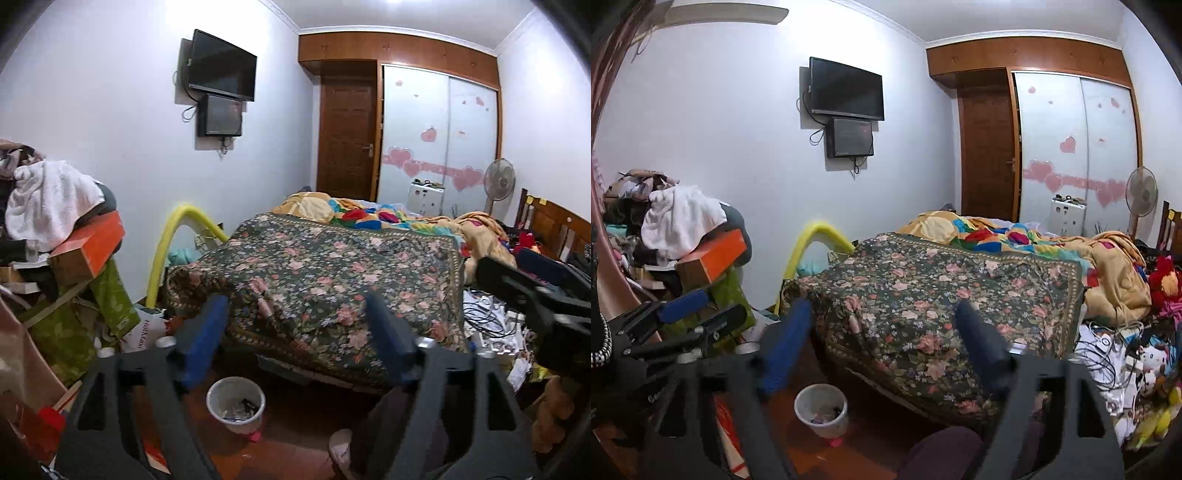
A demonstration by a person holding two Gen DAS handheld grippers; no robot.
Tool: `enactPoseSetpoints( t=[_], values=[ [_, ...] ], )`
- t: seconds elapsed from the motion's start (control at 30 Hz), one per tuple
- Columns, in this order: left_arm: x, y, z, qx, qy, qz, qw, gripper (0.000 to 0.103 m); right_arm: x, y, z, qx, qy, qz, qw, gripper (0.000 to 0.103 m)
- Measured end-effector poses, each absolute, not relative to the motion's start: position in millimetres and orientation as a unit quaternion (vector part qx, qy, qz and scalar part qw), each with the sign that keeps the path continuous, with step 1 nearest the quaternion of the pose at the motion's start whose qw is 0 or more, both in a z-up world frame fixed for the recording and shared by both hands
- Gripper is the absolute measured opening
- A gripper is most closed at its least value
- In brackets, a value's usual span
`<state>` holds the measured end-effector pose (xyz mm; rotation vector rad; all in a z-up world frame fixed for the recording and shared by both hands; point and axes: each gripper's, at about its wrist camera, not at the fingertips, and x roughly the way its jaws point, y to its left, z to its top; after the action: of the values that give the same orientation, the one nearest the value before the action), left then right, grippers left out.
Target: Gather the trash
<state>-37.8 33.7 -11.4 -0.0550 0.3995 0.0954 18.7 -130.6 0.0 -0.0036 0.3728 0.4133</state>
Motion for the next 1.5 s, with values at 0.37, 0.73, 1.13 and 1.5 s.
enactPoseSetpoints(
  t=[0.37,0.73,1.13,1.5],
  values=[
    [-47.6,47.1,-22.3,-0.048,0.2,0.044,0.978,0.089,8.2,-146.6,-7.2,0.04,0.196,0.174,0.964,0.103],
    [-46.7,41.7,-25.3,-0.04,0.201,0.032,0.978,0.089,4.3,-147.1,-9.9,0.034,0.203,0.165,0.965,0.103],
    [-47.9,40.9,-25.8,-0.037,0.201,0.025,0.979,0.089,3.5,-143.4,-12.7,0.026,0.209,0.167,0.963,0.103],
    [-49.5,39.9,-26.5,-0.032,0.201,0.027,0.979,0.09,2.9,-142.2,-16.2,0.021,0.213,0.168,0.962,0.103]
  ],
)
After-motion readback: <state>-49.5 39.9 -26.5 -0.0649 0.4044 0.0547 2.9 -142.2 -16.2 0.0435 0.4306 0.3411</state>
